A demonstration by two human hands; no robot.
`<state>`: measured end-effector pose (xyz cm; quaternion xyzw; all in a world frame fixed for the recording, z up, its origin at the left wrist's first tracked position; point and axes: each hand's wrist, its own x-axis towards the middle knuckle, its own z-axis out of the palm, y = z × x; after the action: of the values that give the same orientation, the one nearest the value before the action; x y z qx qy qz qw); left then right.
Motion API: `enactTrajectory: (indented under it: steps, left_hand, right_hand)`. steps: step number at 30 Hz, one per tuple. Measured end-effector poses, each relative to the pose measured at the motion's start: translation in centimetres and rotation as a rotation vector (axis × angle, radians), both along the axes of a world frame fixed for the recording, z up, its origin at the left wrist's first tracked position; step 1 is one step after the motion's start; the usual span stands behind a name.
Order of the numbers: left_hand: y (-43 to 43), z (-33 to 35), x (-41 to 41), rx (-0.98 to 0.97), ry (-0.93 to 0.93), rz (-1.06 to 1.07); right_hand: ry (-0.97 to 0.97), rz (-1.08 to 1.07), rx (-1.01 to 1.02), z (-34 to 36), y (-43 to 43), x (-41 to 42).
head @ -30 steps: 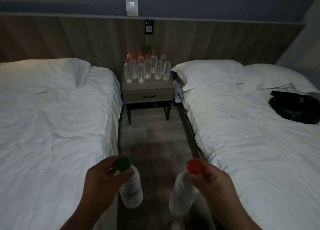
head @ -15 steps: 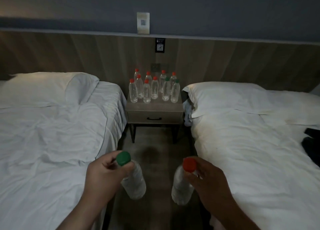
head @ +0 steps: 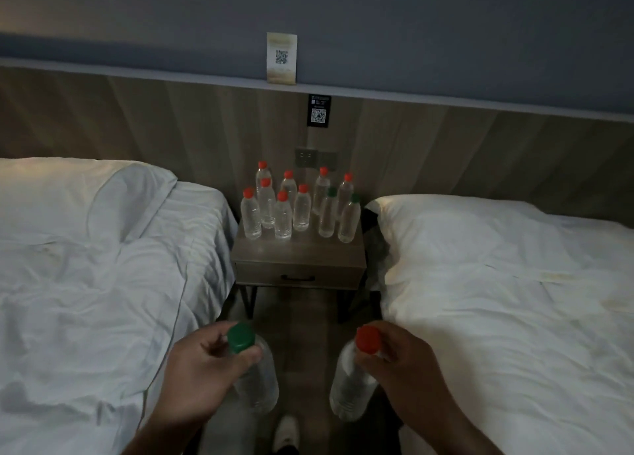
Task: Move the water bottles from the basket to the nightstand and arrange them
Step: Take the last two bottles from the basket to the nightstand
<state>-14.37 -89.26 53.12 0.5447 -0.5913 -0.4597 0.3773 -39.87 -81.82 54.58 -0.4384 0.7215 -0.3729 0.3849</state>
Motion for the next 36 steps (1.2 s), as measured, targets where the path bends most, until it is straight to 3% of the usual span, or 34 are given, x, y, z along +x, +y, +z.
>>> enactTrajectory:
  steps: [4,10,14,22,36]
  left_hand:
    - [-7.5,-1.2,-2.6,0.068,-0.040,-0.056]
    - [-17.5,-3.6,-6.6,0.053,-0.276,-0.161]
    - [-22.8,-6.0,-9.5,0.132,-0.275,-0.211]
    - [-31.7,-11.6,-14.7,0.228,-0.253,-0.046]
    - [-40.7,-18.5,-16.4,0.269,-0.325,0.089]
  right_hand:
    - [0.092,0.048,0.067,-0.2,-6.8,-2.3]
    - [0.154,0.104,0.135,-2.6,-15.9,-5.8]
    - [0.268,0.154,0.190,-5.0,-21.7,-8.7]
    - [0.320,0.346,0.182,-9.6,-34.8,-13.6]
    - [0.442,0.418,0.248,-17.1,-48.9,-13.0]
